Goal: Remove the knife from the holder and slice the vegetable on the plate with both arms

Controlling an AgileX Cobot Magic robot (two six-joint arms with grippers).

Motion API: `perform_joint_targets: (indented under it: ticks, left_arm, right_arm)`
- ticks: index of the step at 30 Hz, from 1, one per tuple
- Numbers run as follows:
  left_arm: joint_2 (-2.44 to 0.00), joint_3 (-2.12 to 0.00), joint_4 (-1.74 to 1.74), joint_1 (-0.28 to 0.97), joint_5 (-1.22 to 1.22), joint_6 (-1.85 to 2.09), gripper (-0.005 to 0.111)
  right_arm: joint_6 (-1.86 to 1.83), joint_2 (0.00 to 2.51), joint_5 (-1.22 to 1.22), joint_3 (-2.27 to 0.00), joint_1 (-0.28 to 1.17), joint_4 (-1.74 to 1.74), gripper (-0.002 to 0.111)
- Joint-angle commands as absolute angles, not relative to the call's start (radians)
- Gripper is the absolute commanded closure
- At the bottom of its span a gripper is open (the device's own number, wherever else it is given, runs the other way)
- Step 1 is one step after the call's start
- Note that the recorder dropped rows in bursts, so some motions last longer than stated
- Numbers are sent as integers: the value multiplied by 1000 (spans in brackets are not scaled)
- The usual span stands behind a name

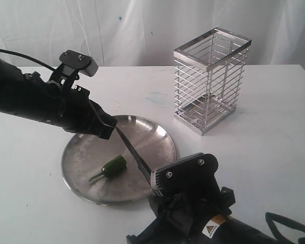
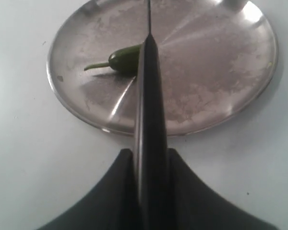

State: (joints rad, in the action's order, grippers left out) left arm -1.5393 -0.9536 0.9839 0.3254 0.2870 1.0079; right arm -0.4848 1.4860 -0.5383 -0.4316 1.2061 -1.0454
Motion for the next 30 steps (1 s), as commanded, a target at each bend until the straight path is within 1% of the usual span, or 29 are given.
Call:
perform_joint_targets:
  ticks: [1, 8, 15, 30]
  left_arm:
    - [-1525, -956, 948, 322, 306, 970, 107]
    - [-1527, -954, 938, 322, 298, 960, 107]
    - [-1527, -895, 961, 322, 194, 960, 107]
    - [-1527, -892, 992, 322, 196, 969, 107]
  right_arm:
    - [-494, 1513, -506, -443, 1206, -1031, 108]
    - [-494, 1576, -493, -465, 1206, -1029, 108]
    - [-494, 1587, -500, -470, 1206, -1029, 108]
    - [-494, 1599, -486, -470, 1186, -1030, 108]
